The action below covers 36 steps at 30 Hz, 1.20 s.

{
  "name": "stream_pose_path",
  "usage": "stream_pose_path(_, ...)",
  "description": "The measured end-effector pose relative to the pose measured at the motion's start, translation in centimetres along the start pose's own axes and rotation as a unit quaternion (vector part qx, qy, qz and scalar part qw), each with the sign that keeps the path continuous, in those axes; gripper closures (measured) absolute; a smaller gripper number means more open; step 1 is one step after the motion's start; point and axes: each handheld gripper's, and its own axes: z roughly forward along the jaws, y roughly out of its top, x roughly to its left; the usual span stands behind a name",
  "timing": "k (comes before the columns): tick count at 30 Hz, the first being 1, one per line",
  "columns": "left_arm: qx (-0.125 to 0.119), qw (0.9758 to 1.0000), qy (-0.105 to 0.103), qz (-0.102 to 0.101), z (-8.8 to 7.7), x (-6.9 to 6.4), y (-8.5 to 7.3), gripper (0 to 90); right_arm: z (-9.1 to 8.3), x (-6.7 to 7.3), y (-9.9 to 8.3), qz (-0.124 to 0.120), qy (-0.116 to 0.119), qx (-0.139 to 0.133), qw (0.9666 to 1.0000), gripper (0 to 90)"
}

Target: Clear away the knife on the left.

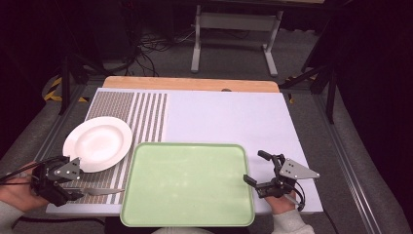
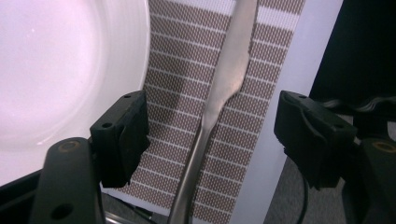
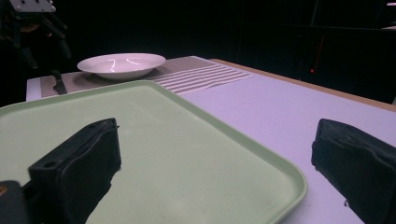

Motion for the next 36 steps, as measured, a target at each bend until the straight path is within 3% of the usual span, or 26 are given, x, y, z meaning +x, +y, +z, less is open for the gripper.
stream_pose_path(6,0.029,0.9995,-0.015,-0.004,0.7,0.5,-0.2,33.0,0.1,0.0,0.0,0.001,0.001,0.001,1.0,1.9)
stream_pose_path(8,0.035,0.9993,-0.017,-0.002,0.9,0.6,-0.2,34.2,0.0,0.0,0.0,0.0,0.0,0.001,1.0,1.9)
stream_pose_path(10,0.057,0.9981,-0.022,0.005,1.3,0.9,-0.2,36.0,0.1,0.0,-0.1,0.001,0.001,0.002,1.0,1.9)
stream_pose_path(16,0.076,0.9966,-0.029,0.013,2.0,1.3,-0.1,42.5,0.1,0.0,-0.1,0.002,0.001,0.003,1.0,1.9)
stream_pose_path(24,0.117,0.992,-0.031,0.037,2.9,1.6,0.0,52.2,0.0,0.0,-0.1,0.002,0.002,0.001,1.0,2.0)
stream_pose_path(31,0.144,0.9866,-0.033,0.071,3.2,1.4,0.4,68.1,-0.2,0.0,-0.2,0.003,0.002,0.002,1.0,2.1)
stream_pose_path(34,0.16,0.9821,-0.023,0.097,3.5,1.2,0.6,74.1,-0.2,0.0,-0.2,0.004,0.001,0.002,1.0,2.1)
stream_pose_path(35,0.17,0.9795,-0.016,0.106,3.5,1.1,0.7,76.9,-0.3,0.0,-0.2,0.003,0.001,0.002,1.0,2.1)
stream_pose_path(36,0.163,0.9801,-0.024,0.111,3.6,1.0,0.6,77.4,-0.3,0.0,-0.2,0.003,0.001,0.002,1.0,2.1)
